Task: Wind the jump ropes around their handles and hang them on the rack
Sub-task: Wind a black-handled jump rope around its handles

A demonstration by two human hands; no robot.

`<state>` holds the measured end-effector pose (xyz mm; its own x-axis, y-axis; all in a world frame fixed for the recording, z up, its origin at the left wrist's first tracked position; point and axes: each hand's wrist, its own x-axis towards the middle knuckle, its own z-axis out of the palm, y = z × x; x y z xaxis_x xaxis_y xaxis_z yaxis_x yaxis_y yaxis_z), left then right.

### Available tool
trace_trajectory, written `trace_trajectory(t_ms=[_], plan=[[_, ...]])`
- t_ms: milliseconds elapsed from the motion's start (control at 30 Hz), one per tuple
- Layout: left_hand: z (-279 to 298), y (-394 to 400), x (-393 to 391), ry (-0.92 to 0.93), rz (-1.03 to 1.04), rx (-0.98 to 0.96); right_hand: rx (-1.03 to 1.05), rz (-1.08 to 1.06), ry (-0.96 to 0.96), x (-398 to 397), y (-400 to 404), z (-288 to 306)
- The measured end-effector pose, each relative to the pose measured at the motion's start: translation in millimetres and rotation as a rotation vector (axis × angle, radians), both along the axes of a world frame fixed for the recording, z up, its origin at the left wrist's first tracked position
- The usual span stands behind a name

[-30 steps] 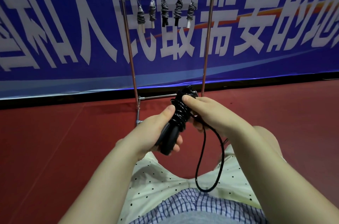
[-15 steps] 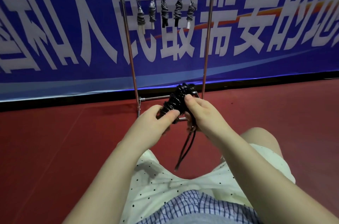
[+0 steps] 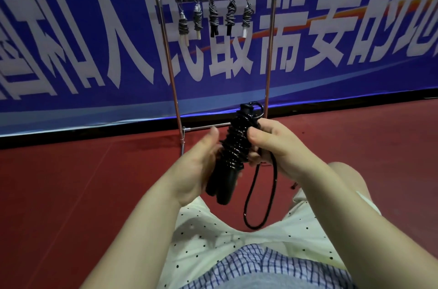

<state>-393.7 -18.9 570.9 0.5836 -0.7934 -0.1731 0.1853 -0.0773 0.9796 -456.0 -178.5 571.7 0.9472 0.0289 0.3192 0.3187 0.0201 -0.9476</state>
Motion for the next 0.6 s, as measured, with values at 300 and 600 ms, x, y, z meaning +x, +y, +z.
trace_trajectory(t_ms=[300,600], plan=[[-7.7,-5.5,-6.2,0.289,-0.154,-0.153,-0.173,0.203,0.023,-0.6,-9.9,8.2],[-5.4,-6.7,-6.5,0.214,0.087,-0.183,-0.278,0.299,0.104,-0.7,-25.2,12.1]])
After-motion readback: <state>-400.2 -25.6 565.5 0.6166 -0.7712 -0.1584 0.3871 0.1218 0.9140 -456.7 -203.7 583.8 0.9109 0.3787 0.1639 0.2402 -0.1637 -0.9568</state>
